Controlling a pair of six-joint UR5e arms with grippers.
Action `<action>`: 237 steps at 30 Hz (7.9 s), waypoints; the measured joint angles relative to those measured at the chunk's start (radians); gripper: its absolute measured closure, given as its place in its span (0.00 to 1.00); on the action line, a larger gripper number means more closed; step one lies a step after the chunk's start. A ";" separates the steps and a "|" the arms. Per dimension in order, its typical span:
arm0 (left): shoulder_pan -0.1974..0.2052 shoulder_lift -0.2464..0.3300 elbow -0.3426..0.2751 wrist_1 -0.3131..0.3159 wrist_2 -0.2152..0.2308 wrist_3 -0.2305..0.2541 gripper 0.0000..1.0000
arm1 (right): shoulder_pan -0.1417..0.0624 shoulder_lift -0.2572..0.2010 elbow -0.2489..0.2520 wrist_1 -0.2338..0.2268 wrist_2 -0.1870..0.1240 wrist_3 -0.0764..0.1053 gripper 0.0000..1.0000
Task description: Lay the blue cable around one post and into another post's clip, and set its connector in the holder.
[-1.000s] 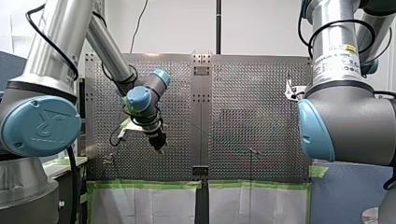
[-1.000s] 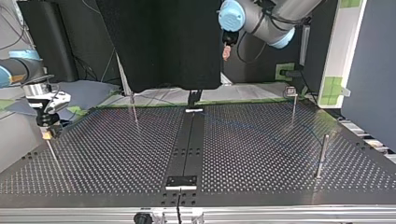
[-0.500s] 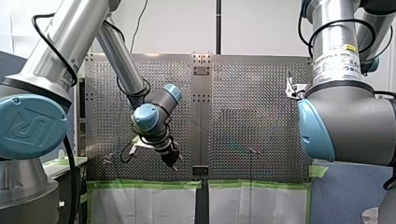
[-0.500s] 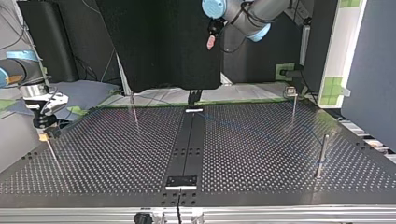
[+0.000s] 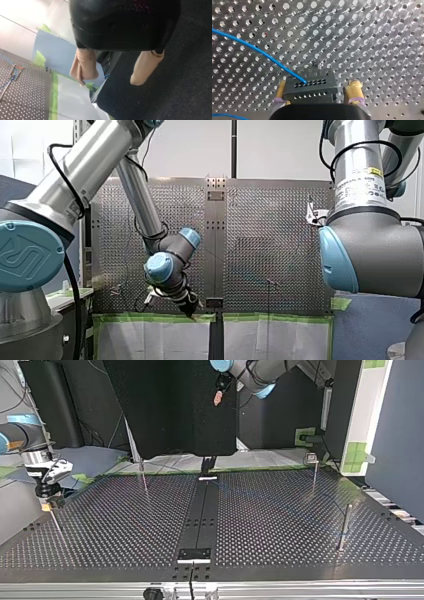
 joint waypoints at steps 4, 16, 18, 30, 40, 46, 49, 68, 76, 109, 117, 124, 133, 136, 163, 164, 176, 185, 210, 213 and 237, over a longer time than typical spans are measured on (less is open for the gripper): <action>0.000 -0.039 0.000 0.039 0.000 0.000 0.02 | 0.000 -0.001 0.000 0.004 0.005 0.000 0.02; 0.000 -0.150 0.000 0.164 0.000 0.005 0.02 | 0.001 0.000 0.003 0.016 0.006 -0.003 0.02; 0.000 -0.155 -0.001 0.186 0.000 0.005 0.02 | 0.001 0.000 0.003 0.016 0.006 -0.003 0.02; -0.002 -0.159 0.000 0.314 -0.001 0.005 0.02 | 0.002 0.003 0.003 0.014 0.006 -0.006 0.02; -0.003 -0.159 0.000 0.416 -0.002 0.005 0.02 | 0.005 0.003 0.003 0.009 0.003 -0.019 0.02; -0.003 -0.159 -0.001 0.477 -0.002 0.005 0.02 | 0.006 0.003 0.003 0.012 0.001 -0.025 0.02; -0.003 -0.159 -0.001 0.509 -0.002 0.006 0.02 | 0.005 0.003 0.003 0.013 0.002 -0.026 0.02; -0.003 -0.159 -0.002 0.651 -0.002 0.006 0.02 | 0.000 0.005 0.003 0.013 0.036 -0.025 0.02; -0.003 -0.159 -0.002 0.651 -0.002 0.006 0.02 | -0.001 0.005 0.003 0.013 0.064 -0.027 0.02; 0.013 -0.158 -0.001 0.691 -0.107 -0.007 0.02 | -0.003 0.006 0.004 0.046 0.210 -0.026 0.02; 0.037 -0.158 0.018 0.739 -0.194 -0.013 0.02 | -0.003 0.006 0.009 0.052 0.253 -0.024 0.02; 0.061 -0.158 0.030 0.737 -0.272 -0.012 0.02 | -0.003 0.006 0.030 0.044 0.288 -0.018 0.02; 0.099 -0.157 0.031 0.730 -0.315 -0.014 0.02 | 0.004 0.006 0.077 0.001 0.338 0.007 0.02; 0.108 -0.157 0.031 0.727 -0.315 -0.014 0.02 | 0.007 0.005 0.107 -0.028 0.368 0.019 0.02; 0.164 -0.157 0.031 0.721 -0.290 -0.038 0.02 | 0.215 0.008 0.374 -0.312 0.437 -0.110 0.02; 0.164 -0.157 0.031 0.720 -0.290 -0.038 0.02 | 0.228 0.008 0.377 -0.323 0.446 -0.116 0.02; 0.165 -0.157 0.031 0.717 -0.290 -0.037 0.02 | 0.360 0.028 0.379 -0.387 0.488 -0.153 0.02; 0.165 -0.156 0.031 0.718 -0.292 -0.037 0.02 | 0.462 0.114 0.369 -0.388 0.513 -0.179 0.02; 0.164 -0.157 0.031 0.720 -0.282 -0.044 0.02 | 0.701 0.174 0.360 -0.368 0.533 -0.232 0.02; 0.165 -0.157 0.031 0.720 -0.282 -0.052 0.02 | 0.731 0.179 0.360 -0.357 0.537 -0.233 0.02; 0.171 -0.156 0.031 0.696 -0.281 -0.065 0.02 | 0.767 0.245 0.363 -0.386 0.605 -0.218 0.02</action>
